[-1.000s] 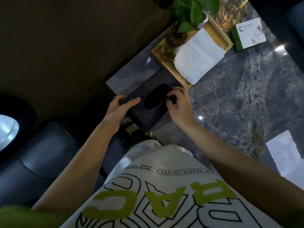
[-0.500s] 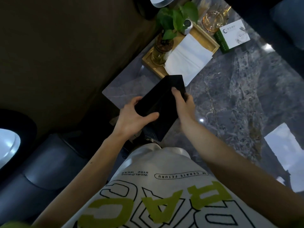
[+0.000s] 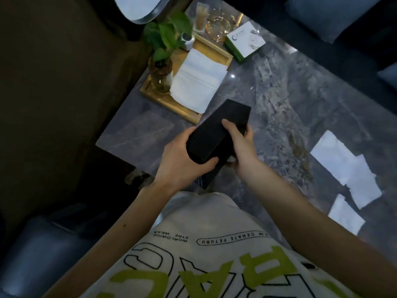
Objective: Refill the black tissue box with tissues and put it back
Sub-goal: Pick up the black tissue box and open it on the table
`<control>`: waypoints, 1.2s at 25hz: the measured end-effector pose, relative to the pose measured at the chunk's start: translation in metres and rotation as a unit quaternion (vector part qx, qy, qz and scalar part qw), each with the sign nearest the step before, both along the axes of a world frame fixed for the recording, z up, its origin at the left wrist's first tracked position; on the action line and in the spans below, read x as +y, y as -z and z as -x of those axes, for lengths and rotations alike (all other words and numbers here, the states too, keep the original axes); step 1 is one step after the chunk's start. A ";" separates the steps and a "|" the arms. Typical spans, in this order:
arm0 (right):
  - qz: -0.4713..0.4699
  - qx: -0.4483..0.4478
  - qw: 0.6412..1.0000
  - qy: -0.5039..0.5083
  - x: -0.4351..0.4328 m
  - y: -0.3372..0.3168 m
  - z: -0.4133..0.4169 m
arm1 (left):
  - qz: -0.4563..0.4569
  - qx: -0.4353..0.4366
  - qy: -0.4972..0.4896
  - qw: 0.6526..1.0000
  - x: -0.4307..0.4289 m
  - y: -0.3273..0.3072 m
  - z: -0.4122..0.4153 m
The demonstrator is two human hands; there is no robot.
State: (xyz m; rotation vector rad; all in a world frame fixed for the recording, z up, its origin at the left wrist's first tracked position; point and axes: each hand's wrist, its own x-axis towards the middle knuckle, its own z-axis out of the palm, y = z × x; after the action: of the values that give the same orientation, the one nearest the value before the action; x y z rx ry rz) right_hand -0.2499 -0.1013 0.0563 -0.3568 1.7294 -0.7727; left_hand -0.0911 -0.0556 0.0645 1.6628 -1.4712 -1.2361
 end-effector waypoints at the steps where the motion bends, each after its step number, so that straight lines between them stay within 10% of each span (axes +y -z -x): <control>1: 0.006 -0.002 1.000 0.016 0.004 -0.002 0.009 | 0.007 0.001 0.019 1.000 -0.001 -0.001 0.008; 13: 0.068 -0.032 0.993 0.091 0.057 -0.019 0.113 | -0.173 0.246 0.079 0.951 -0.003 0.006 0.098; 30: 0.185 -0.101 0.964 0.165 0.152 -0.006 0.284 | -0.354 0.279 0.127 0.883 0.055 0.010 0.275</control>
State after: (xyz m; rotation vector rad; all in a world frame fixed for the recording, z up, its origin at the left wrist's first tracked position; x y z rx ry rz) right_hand -0.5337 0.0511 0.0625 -0.2314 1.4649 -1.3368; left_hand -0.3663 -0.0006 0.0549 1.3235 -0.9303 -2.3714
